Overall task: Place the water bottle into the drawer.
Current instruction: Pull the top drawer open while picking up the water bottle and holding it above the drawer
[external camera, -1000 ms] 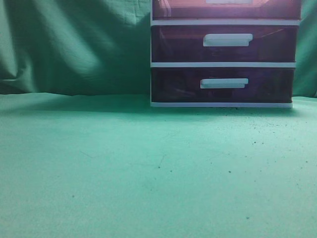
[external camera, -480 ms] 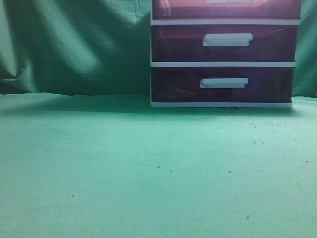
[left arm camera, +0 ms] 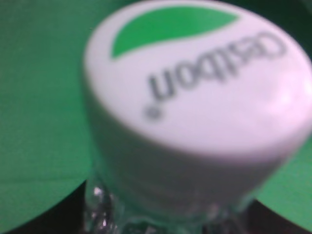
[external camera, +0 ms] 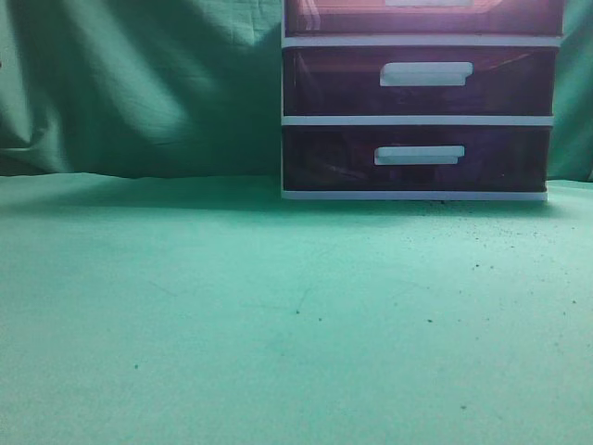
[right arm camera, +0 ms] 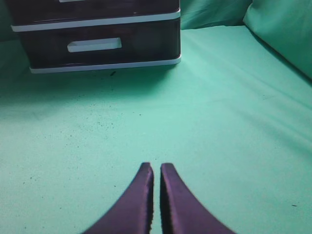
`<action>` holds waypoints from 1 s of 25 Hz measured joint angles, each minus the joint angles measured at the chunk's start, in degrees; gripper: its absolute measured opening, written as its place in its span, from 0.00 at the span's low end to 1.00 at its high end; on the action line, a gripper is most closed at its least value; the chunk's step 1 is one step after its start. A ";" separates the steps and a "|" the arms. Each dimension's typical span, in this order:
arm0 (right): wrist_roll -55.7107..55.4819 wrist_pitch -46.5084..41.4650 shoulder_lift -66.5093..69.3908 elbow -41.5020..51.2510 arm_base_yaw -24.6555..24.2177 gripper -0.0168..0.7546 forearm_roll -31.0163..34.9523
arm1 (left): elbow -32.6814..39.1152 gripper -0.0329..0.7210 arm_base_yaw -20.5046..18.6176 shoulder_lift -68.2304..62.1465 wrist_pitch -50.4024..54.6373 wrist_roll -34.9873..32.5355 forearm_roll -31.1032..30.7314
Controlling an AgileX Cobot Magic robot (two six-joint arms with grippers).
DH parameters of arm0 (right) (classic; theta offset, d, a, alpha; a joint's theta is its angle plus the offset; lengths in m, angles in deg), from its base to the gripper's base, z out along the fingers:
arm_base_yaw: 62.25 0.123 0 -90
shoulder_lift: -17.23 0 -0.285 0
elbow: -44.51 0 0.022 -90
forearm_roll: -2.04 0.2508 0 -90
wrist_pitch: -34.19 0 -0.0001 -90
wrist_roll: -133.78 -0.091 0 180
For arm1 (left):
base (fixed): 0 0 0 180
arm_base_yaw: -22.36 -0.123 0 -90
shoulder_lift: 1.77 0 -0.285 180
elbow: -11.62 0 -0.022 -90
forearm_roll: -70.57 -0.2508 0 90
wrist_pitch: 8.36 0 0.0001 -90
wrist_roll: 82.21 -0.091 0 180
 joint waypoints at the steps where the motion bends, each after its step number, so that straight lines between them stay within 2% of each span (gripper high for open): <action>1: 0.00 0.00 0.00 0.00 0.00 0.02 0.00 | 0.00 0.44 0.00 1.15 1.37 2.84 -4.56; 6: 0.00 0.00 0.00 0.00 0.00 0.02 0.00 | -1.72 0.44 0.25 11.00 9.60 21.31 -24.83; 9: 0.00 0.00 0.00 0.00 0.00 0.02 0.00 | -6.70 0.44 3.51 18.08 21.35 26.36 -31.99; 13: -0.81 3.83 0.00 0.09 0.00 0.02 0.00 | -12.71 0.44 10.41 25.69 35.50 27.61 -33.02; 19: -6.08 30.95 0.00 -0.17 0.00 0.02 1.66 | -17.31 0.44 24.17 31.64 47.18 27.74 -32.29; 24: -4.37 26.30 4.76 -12.85 0.00 0.02 0.56 | -18.05 0.44 32.62 32.06 53.41 27.74 -31.40; 25: -3.27 23.85 7.61 -16.66 0.00 0.09 0.05 | -18.05 0.44 33.62 32.06 53.65 27.76 -31.40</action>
